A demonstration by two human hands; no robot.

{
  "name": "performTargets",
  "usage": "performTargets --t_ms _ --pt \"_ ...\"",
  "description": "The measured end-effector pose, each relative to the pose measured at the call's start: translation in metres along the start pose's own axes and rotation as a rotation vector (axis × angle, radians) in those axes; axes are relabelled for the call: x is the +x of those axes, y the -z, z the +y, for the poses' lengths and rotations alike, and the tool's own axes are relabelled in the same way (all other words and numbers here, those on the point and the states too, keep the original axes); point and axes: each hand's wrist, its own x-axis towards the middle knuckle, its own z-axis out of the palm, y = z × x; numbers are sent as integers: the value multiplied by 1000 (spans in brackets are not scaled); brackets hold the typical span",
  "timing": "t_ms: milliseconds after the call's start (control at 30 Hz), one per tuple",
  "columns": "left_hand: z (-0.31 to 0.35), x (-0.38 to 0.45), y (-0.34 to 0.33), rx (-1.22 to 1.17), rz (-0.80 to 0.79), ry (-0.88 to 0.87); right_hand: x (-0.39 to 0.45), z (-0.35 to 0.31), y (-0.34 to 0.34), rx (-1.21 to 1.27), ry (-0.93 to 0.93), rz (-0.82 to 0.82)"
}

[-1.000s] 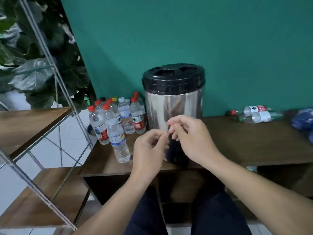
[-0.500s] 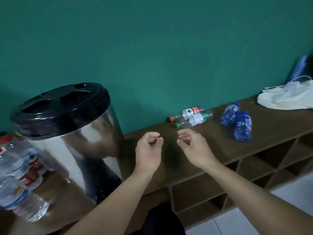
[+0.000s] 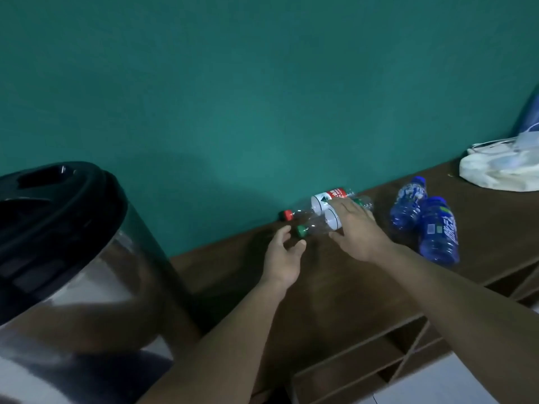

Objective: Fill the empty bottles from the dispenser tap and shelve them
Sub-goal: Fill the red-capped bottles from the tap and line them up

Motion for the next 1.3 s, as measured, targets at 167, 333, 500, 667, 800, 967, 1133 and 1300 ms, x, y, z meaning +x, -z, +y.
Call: performTargets --t_ms 167,333,500,667,800,967,1133,1300 --pt "-4 17 -20 -6 -4 14 9 24 -16 -77 43 -13" --pt "-5 22 -22 -57 57 -1 1 25 -22 -120 114 57" --pt "-10 -8 -19 -180 176 29 -20 7 -21 -157 184 48" --pt "3 -60 3 -482 264 -40 -55 -39 4 9 177 72" --pt "6 -118 28 -578 221 -102 -94 -91 23 369 116 88" --pt "-14 -183 59 -589 21 -243 -142 -143 37 782 -34 -34" --pt "-44 -235 87 -493 -79 -282 -182 -185 40 921 -98 -55" --pt "-59 -267 110 -387 -62 -324 -218 -228 42 930 -151 -115"
